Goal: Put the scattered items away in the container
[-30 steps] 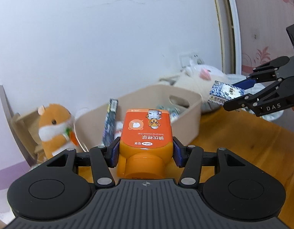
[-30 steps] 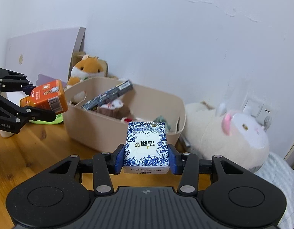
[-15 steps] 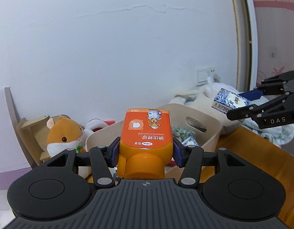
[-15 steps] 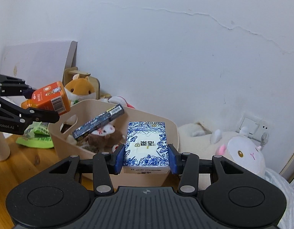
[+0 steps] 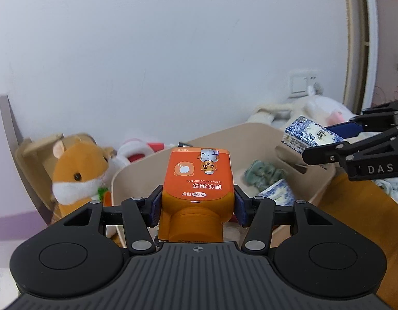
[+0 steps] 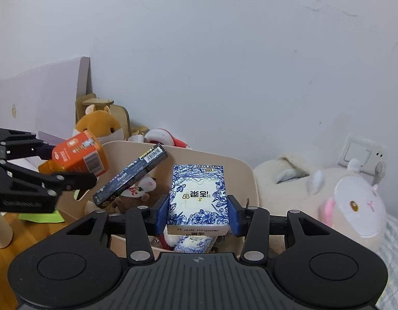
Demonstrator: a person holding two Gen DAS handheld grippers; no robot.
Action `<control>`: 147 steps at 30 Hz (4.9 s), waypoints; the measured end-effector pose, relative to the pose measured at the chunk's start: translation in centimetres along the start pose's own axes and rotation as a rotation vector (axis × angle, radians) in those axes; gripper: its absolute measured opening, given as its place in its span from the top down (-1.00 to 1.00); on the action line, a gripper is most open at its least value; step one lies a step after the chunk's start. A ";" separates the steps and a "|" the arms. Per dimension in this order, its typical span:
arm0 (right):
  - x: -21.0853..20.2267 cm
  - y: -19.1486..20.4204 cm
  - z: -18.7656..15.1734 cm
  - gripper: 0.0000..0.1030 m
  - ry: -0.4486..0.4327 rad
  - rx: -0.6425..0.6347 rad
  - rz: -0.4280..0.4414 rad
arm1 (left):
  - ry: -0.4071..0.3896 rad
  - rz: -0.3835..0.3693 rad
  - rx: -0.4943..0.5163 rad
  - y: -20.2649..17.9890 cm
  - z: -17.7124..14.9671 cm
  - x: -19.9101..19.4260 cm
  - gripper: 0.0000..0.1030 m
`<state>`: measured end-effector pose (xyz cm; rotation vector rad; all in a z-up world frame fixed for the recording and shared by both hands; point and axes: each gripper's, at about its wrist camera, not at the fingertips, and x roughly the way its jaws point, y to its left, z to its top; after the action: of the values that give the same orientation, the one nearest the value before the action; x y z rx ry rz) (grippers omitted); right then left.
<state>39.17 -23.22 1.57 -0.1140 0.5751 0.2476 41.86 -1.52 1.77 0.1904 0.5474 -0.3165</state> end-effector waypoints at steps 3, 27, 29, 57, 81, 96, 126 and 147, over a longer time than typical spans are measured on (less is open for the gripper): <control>1.6 0.0 0.2 0.16 0.022 0.012 -0.003 | 0.033 -0.004 -0.043 0.8 0.2 1.9 -0.06; 10.7 -0.8 -1.0 0.16 0.258 0.029 -0.040 | 0.324 0.002 -0.146 2.1 -0.8 9.5 -0.05; 10.8 -0.7 -1.1 0.16 0.263 0.015 -0.051 | 0.327 0.001 -0.143 2.0 -0.8 9.5 -0.05; 6.6 -1.6 -0.7 -1.00 0.170 0.089 -0.011 | 0.228 0.026 -0.209 2.1 -0.2 5.9 -0.83; -3.5 0.2 -4.1 -1.00 0.059 0.219 -0.056 | 0.158 0.095 -0.241 -0.4 -3.2 -5.1 -0.88; -12.4 3.4 -8.2 -1.00 -0.057 0.217 -0.119 | 0.077 0.142 -0.217 -2.7 -7.9 -14.5 -0.88; -27.1 10.4 -20.2 -1.00 -0.156 0.249 -0.163 | -0.012 0.136 -0.223 -9.0 -18.0 -29.6 -0.88; -29.8 12.4 -23.0 -1.00 -0.147 0.209 -0.207 | 0.060 0.131 -0.234 -10.4 -21.2 -31.9 -0.88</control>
<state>-0.33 -21.24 -1.68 0.0473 0.4365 -0.0060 2.36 2.05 0.13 0.0096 0.6238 -0.1178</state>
